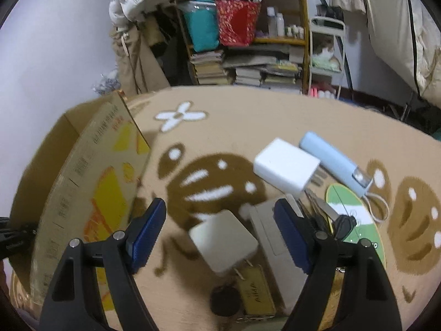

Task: Organize rigid objects
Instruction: 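Grasp the white square charger with the right gripper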

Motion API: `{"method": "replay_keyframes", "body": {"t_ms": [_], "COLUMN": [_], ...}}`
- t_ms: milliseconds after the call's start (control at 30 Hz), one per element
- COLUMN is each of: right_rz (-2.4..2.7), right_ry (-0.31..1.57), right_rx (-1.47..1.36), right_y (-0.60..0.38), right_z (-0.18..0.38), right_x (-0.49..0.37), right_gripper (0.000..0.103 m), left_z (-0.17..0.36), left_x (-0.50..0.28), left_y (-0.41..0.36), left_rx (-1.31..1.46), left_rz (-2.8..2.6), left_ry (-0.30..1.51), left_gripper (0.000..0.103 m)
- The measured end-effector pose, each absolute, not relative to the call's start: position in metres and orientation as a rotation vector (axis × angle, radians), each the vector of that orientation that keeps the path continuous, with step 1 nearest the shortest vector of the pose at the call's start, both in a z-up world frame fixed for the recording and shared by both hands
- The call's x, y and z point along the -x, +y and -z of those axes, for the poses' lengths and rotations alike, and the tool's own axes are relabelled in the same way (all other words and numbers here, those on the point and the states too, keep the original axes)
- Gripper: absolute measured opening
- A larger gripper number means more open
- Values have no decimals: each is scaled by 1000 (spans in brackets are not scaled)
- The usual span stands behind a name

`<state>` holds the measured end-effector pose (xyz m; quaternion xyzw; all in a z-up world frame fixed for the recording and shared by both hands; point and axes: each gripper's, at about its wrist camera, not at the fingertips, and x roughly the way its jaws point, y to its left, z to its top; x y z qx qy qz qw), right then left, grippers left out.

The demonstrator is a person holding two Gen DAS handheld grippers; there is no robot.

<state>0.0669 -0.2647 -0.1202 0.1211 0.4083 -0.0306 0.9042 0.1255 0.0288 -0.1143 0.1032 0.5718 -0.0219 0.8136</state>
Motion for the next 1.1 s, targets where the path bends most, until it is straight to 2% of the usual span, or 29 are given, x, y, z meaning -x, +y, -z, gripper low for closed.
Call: {"method": "replay_keyframes", "body": {"t_ms": [233,367,567,633,900,1100], "right_rz": [39,32,-27,2,43,33], "right_ry": [897,915,1002,983,927,852], "right_rx": [-281,-251,-241,-192,-184,-218], "right_y": [-267,-260,-245,-240,-240,-243], "right_z": [140,144,161,164,158,132], "right_x": [-67,-68,-73,-70,-59,-57], "right_gripper": [77,63,63,58,56,56], "left_z": [115,115,115,114,115,113], "left_x": [-126,-125,-122,-121,-120,-119], "left_y": [28,25,20,19,16,15], "left_rx": [-230,-251,-295,-297,-332,-328], "left_rz": [45,42,37,38,32,34], "left_ry": [1219,1213,1197,1196,1186,1187], "left_gripper": [10,11,12,12,13,13]}}
